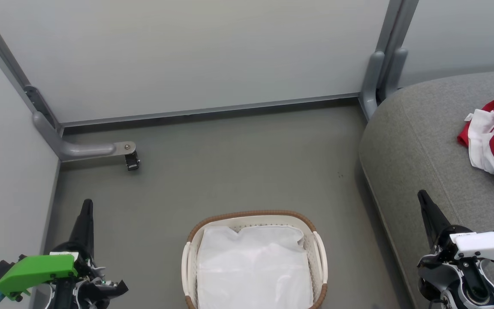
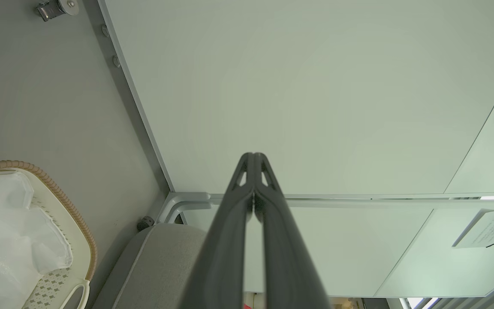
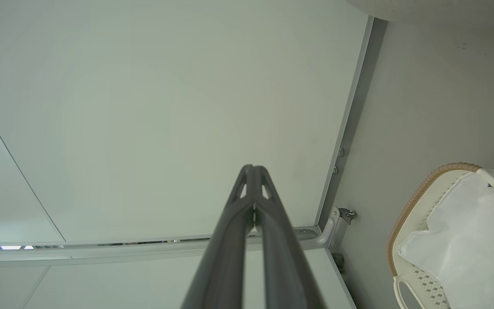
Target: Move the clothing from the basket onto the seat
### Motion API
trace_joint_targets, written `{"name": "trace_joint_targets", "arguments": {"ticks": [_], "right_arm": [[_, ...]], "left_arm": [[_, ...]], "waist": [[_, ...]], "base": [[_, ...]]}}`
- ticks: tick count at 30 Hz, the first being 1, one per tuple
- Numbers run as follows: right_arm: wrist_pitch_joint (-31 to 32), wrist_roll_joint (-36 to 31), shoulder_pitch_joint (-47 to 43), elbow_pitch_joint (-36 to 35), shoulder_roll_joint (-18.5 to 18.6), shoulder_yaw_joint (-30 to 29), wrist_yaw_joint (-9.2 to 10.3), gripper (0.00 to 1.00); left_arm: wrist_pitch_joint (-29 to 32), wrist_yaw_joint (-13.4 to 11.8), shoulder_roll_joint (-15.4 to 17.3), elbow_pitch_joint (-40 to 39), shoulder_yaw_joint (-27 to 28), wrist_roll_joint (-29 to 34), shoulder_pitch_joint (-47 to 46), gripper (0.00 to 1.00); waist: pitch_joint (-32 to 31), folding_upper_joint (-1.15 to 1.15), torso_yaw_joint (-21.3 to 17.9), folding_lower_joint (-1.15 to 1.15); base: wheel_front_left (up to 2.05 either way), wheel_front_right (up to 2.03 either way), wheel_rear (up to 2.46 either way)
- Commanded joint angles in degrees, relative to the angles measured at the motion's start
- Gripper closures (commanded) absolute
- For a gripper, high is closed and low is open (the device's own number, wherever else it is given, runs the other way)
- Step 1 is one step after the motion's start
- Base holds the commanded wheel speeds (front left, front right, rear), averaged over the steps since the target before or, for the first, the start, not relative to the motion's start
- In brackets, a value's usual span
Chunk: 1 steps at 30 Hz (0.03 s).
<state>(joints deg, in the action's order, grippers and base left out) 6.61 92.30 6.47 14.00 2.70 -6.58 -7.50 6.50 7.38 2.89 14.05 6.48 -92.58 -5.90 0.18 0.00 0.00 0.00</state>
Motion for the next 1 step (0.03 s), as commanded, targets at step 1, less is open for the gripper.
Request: {"name": "trace_joint_targets", "arguments": {"ticks": [1], "right_arm": [[0.06,0.22,-0.63,-0.13,0.34,-0.08,0.02,1.0]], "left_arm": [[0.23,0.21,0.09,-0.06,0.17,0.29,-0.6,1.0]], "waist": [[0.0,0.0,0.0,0.0]], "base": [[0.0,0.0,0.0]]}}
